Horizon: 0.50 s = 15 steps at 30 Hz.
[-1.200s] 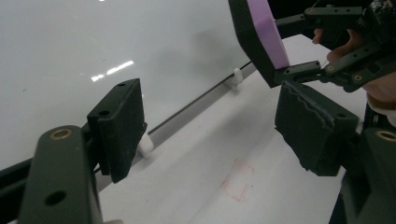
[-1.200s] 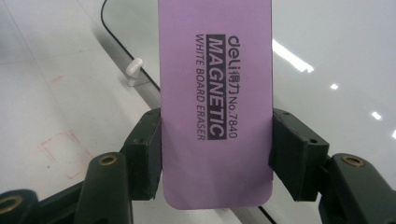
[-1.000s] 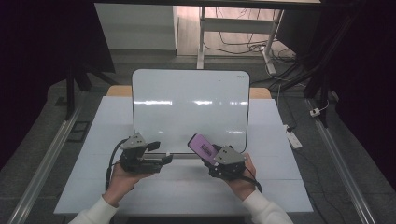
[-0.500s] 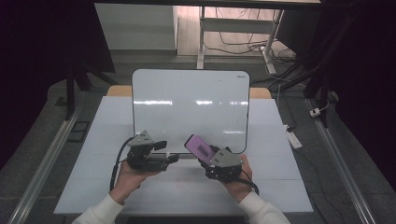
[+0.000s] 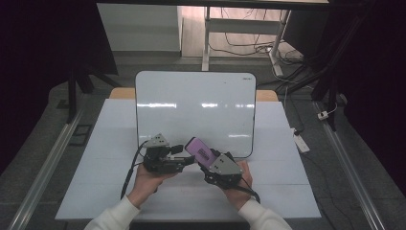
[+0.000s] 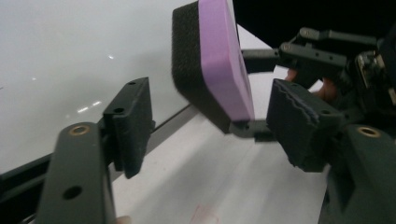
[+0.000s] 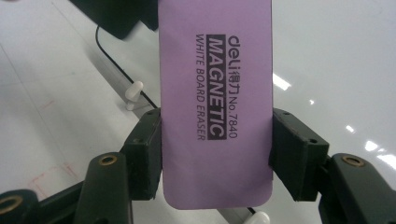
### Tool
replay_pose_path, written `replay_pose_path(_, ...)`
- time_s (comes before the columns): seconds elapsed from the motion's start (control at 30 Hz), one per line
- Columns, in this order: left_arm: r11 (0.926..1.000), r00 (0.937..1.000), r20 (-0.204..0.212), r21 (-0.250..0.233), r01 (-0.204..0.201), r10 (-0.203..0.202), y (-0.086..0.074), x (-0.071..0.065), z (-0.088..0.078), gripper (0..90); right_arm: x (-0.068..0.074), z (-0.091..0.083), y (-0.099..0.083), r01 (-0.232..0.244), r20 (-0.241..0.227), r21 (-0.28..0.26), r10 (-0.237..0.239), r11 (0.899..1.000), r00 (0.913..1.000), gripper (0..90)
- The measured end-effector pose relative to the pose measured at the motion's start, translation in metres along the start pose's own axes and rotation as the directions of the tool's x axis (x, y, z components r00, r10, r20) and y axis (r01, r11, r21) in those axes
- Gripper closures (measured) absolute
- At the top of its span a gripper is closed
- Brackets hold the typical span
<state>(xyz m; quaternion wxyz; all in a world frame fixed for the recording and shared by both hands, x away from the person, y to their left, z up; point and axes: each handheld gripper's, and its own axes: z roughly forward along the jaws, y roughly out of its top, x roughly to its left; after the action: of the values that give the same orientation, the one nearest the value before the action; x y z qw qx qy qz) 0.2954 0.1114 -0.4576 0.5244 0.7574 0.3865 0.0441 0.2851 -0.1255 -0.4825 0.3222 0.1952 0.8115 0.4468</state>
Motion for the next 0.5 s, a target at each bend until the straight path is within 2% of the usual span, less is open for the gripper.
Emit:
replay_pose_path(0.17, 0.9999, 1.0000, -0.001, -0.010, 0.010, -0.010, 0.001, 0.001, 0.006, 41.6, 0.005, 0.001, 0.001, -0.008, 0.018, -0.018, 0.009, 1.000, 0.9998, 40.0)
replay_pose_path(0.3, 0.9995, 0.9994, 0.024, -0.015, 0.027, -0.027, 0.002, 0.001, 0.007, 52.6, 0.009, 0.001, 0.004, -0.004, 0.018, -0.030, 0.005, 1.000, 0.9998, 40.0)
replay_pose_path(0.5, 0.9986, 0.9977, 0.044, -0.011, 0.052, -0.052, 0.003, 0.003, 0.005, 58.5, 0.011, 0.004, 0.004, -0.005, 0.029, -0.029, 0.005, 1.000, 0.9996, 40.0)
